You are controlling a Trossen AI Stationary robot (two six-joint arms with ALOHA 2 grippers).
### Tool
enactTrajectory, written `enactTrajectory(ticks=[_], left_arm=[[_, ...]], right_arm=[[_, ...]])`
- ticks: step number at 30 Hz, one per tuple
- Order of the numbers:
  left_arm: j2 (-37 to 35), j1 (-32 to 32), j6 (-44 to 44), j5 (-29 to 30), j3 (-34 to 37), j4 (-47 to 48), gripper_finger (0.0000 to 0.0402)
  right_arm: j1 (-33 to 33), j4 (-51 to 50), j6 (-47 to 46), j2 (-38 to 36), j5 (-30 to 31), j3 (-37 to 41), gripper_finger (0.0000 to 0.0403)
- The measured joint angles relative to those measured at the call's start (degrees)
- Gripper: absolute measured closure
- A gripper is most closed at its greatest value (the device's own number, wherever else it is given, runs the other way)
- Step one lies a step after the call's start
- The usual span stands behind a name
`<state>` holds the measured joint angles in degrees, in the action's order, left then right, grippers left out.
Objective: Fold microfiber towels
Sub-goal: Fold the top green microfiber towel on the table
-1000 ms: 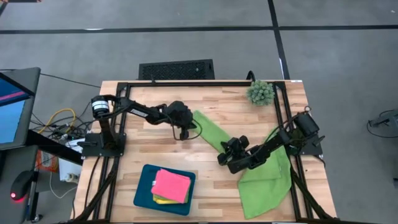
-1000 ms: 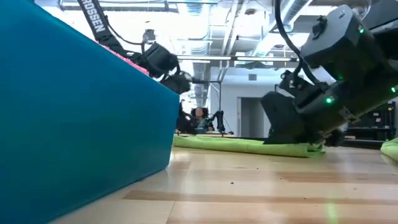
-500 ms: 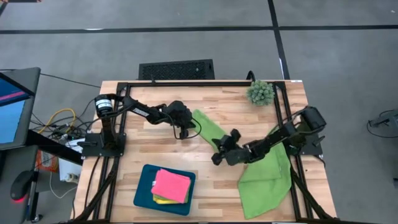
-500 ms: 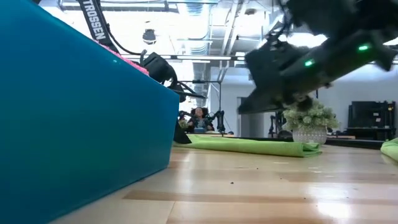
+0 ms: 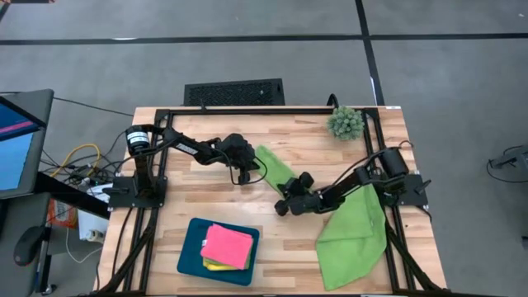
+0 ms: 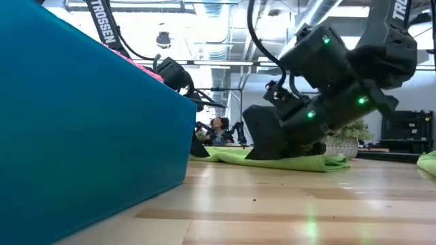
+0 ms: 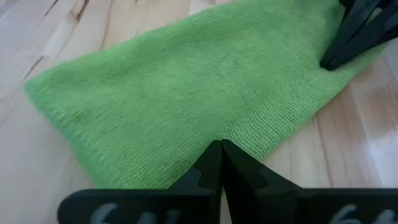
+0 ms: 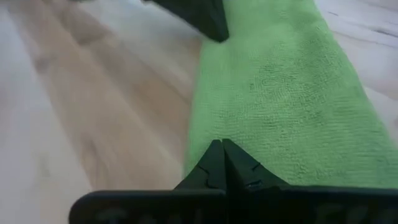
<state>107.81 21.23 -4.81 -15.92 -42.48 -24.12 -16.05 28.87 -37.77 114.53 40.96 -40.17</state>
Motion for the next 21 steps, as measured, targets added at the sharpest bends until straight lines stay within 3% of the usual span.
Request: enactTrajectory(ticks=[6,11,18,21], left_arm=[[-3.8,0.5,2.5,0.7,0.0,3.4,0.0401],[-8.4,0.5,3.9,0.4,-0.1,4.5,0.0401],[-8.8,-0.4,5.0,0.6,-0.1,2.5,0.0401],[-8.8,-1.7,5.7,-0.6,-0.1,-0.4,0.0401]], right_arm=[[-0.8,-8.4,1.6,-11.0,0.0,0.4,0.0396],[-6.9,-12.7,-2.5,-15.2,1.4,0.4,0.0397],[-16.6,-23.5,-26.3,-8.6,7.4,0.4,0.0397],[-18.1,-23.3,-33.4,-4.7,9.3,0.1,0.0397]])
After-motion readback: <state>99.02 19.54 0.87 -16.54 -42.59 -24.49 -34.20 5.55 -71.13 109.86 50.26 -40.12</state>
